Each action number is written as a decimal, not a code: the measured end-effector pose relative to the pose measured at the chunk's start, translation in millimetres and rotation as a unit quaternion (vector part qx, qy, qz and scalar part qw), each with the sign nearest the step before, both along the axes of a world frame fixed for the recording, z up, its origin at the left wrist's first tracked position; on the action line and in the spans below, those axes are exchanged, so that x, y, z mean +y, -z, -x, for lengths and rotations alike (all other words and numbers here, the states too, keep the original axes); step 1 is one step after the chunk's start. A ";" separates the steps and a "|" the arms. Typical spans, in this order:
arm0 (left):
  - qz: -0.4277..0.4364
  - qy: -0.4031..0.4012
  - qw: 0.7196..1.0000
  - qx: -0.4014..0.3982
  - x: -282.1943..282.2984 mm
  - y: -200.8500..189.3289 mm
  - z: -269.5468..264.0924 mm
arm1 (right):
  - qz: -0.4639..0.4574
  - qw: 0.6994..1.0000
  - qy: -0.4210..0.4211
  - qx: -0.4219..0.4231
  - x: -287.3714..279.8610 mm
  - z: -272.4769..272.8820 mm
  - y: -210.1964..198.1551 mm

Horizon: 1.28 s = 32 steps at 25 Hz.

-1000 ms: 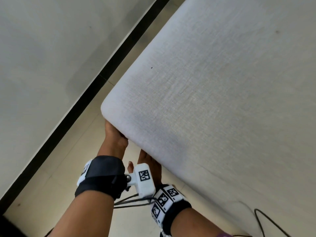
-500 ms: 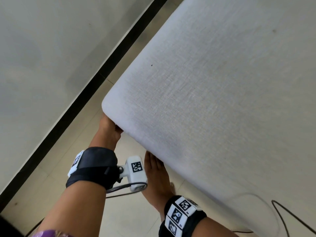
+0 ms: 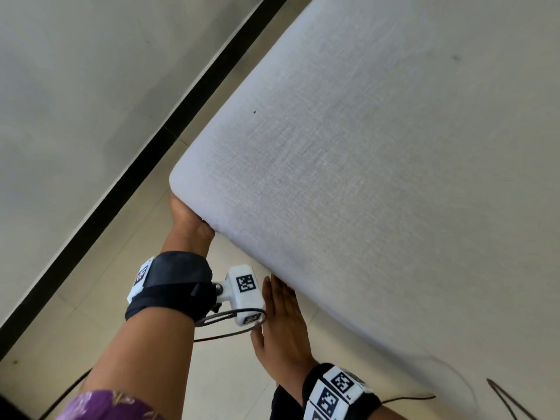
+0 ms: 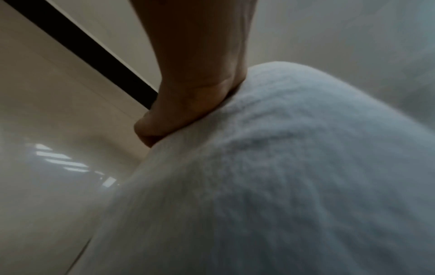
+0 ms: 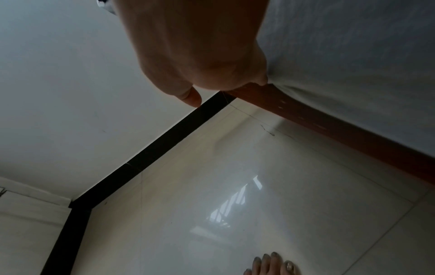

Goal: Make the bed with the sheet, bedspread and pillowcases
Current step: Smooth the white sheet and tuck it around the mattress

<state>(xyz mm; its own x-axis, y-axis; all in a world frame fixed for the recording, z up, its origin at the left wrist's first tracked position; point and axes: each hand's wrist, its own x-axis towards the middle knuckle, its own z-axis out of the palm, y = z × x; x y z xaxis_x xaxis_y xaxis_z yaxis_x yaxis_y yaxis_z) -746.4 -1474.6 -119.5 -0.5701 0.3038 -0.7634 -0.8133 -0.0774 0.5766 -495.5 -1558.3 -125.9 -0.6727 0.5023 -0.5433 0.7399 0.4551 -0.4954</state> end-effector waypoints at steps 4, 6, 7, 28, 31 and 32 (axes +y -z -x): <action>0.101 -0.035 0.994 -0.034 -21.7 -6.4 -35.4 | -0.062 0.985 0.023 0.162 29.5 -4.0 -43.8; 0.096 -0.025 0.993 -0.062 -34.6 -3.0 -60.6 | -0.142 0.953 0.041 0.263 57.8 -2.4 -72.2; 0.074 -0.028 0.993 -0.086 -39.5 -2.9 -74.4 | -0.145 0.944 0.044 0.292 72.5 0.9 -89.4; -0.043 -0.173 0.981 -0.081 -7.8 -5.2 -197.1 | -0.272 0.917 -0.286 0.051 181.8 44.5 -79.2; 0.084 -0.241 0.965 -0.064 -5.4 1.2 -222.2 | -0.257 0.909 -0.324 0.054 187.5 32.2 -87.5; 0.122 -0.230 0.962 -0.077 -8.4 2.0 -232.6 | -0.250 0.907 -0.334 0.055 188.0 24.3 -90.2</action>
